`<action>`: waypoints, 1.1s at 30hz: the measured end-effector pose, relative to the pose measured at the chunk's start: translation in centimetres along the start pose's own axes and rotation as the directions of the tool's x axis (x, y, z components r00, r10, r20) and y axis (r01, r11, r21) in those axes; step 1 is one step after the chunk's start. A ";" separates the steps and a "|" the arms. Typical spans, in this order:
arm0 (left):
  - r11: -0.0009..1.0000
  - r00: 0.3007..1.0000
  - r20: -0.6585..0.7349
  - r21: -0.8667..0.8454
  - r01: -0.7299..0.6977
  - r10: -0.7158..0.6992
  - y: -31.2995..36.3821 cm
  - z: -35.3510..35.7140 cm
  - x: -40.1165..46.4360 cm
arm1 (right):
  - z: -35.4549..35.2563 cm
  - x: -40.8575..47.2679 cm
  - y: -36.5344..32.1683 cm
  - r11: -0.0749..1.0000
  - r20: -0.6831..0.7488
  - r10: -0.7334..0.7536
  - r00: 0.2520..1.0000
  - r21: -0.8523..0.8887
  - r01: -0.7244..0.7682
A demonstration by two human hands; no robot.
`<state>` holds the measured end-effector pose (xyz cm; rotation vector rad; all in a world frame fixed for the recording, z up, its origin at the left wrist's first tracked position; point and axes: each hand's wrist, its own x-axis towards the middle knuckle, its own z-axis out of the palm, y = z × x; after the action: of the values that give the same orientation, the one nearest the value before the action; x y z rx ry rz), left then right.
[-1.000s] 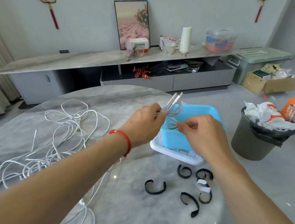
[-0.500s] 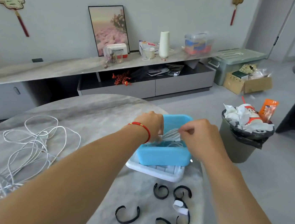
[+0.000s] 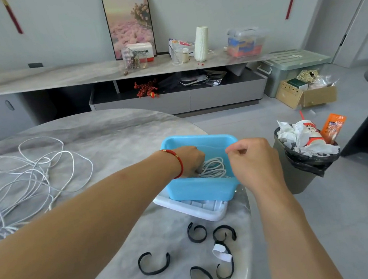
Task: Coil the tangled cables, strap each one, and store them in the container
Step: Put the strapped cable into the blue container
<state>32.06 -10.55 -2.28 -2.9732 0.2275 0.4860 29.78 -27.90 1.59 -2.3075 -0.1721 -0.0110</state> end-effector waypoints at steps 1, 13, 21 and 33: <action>1.000 1.000 -0.016 -0.024 0.009 -0.009 -0.1 0.0 0.0 | 0.2 -0.1 -0.1 1.000 0.010 -0.011 1.000 -0.021 0.011; 0.973 0.981 -0.133 -0.199 0.115 -0.143 0.2 -1.0 -1.0 | 1.8 -0.9 0.1 0.955 0.051 -0.167 0.985 -0.242 0.174; 0.922 0.809 -0.531 -0.387 0.034 -0.253 -3.0 0.6 -14.7 | 2.9 -4.2 -4.2 0.933 0.049 -0.360 0.932 -0.015 0.361; 0.919 0.879 -0.400 -0.383 0.097 -0.260 -6.0 12.9 -34.7 | 15.0 -16.1 -10.2 0.593 0.884 -0.383 0.267 0.014 0.805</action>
<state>-3.42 1.60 -2.57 -3.3736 -0.1208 -0.2141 11.83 -11.97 -2.07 -2.3024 -1.7884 0.7480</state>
